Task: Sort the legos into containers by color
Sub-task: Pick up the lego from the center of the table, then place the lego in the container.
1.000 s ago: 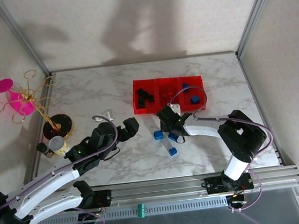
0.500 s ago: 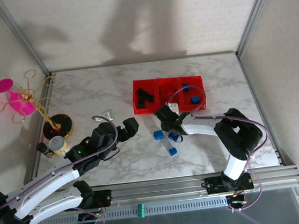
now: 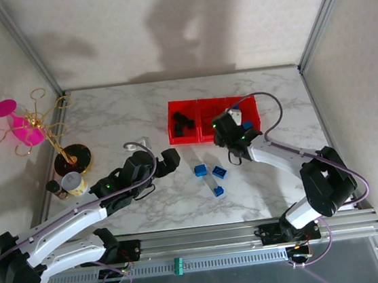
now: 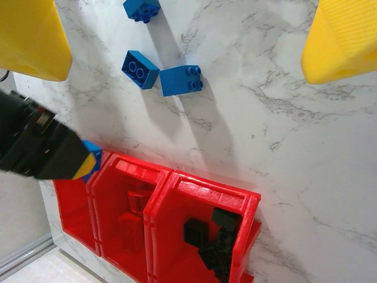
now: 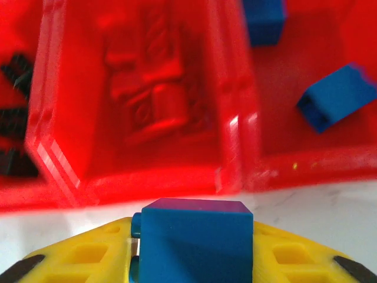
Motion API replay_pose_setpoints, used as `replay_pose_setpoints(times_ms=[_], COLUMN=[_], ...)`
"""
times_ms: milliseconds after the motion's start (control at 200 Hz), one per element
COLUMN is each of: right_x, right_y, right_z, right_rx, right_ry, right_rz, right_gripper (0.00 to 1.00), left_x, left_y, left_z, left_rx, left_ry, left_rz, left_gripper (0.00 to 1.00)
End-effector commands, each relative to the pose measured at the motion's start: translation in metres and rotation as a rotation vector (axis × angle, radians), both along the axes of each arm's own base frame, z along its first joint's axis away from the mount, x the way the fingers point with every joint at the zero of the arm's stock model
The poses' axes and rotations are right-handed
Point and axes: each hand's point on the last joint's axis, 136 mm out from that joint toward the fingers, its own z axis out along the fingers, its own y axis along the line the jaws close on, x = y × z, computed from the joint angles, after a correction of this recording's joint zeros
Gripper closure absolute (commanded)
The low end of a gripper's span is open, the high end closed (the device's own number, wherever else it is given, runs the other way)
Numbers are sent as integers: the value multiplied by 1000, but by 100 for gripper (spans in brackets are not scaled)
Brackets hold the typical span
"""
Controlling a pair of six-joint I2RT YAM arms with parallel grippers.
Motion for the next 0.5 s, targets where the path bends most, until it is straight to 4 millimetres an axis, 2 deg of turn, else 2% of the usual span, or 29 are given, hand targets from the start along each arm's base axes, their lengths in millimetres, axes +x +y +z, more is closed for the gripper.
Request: replay_pose_setpoints(times_ms=[0,225,496], right_x=[18,61,113], right_y=[-24,-61,-85], right_z=[25,37,18], right_rx=[-21,-24,-27], right_ry=[-59,-112,-104], right_rz=[-53,-165,-221], right_gripper=[60,59,58], left_x=[9,18,28], left_y=[-10,-26,-40], left_z=[21,24,29], left_rx=[-27,-32,-18], left_ry=[-48,-56,-59], left_rz=[-21,-53,-83], left_gripper=[0,1,0])
